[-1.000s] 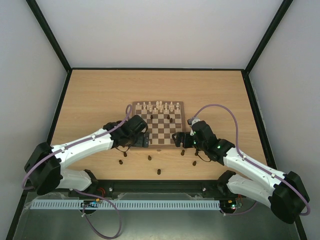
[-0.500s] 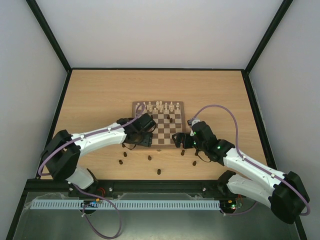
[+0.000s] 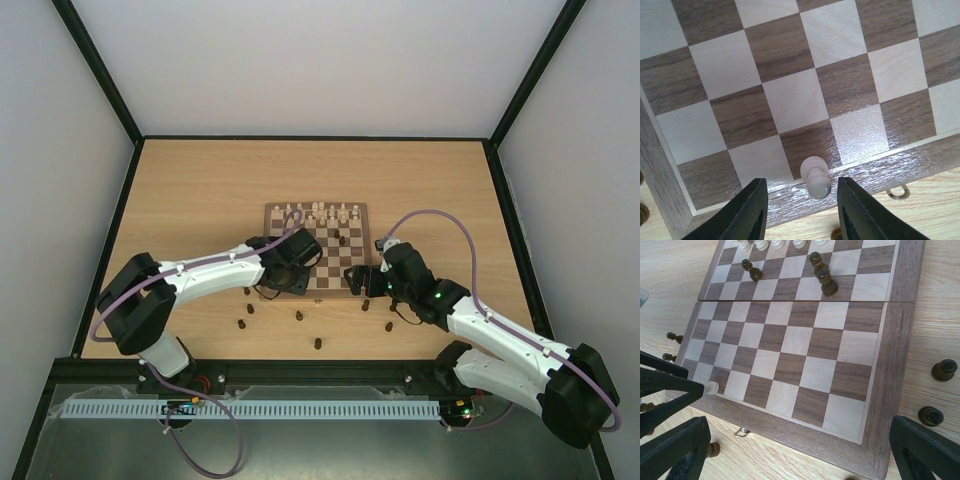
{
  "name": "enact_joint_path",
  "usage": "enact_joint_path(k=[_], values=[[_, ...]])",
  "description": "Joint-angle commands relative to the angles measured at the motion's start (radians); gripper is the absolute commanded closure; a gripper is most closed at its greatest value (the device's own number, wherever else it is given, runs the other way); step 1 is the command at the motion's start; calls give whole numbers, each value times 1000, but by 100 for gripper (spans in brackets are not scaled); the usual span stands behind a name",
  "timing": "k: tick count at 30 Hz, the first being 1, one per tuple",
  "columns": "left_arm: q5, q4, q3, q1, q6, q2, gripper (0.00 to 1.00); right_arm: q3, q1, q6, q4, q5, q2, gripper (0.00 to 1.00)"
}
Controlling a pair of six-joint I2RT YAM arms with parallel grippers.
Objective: Set up the chess pieces on the board
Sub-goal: Pick up the chess piece from the chessboard.
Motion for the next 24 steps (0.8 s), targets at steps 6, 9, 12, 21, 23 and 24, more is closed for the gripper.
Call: enact_joint_path(k=[6,9,12,21,23,24], values=[[-3,-2,36,-5,17,37,68,-17,5,-7,13,-2,-4,2],[-2,4,37,-4,17,46,72,-17,5,-6,13,-4,-5,1],[-2,5,39,-4,19,52,77,-18,5,-7,12,-6,-6,2],[-13,-1,57,-1,30,78,90,-20,5,-6,12,-8,-11,2],[-29,-15,78,10,41,80,90,-19,4,-5,12,-6,-14,1],[-35,-21,90,24,49,79,90,-19,4,-5,11,-7,-16,2]])
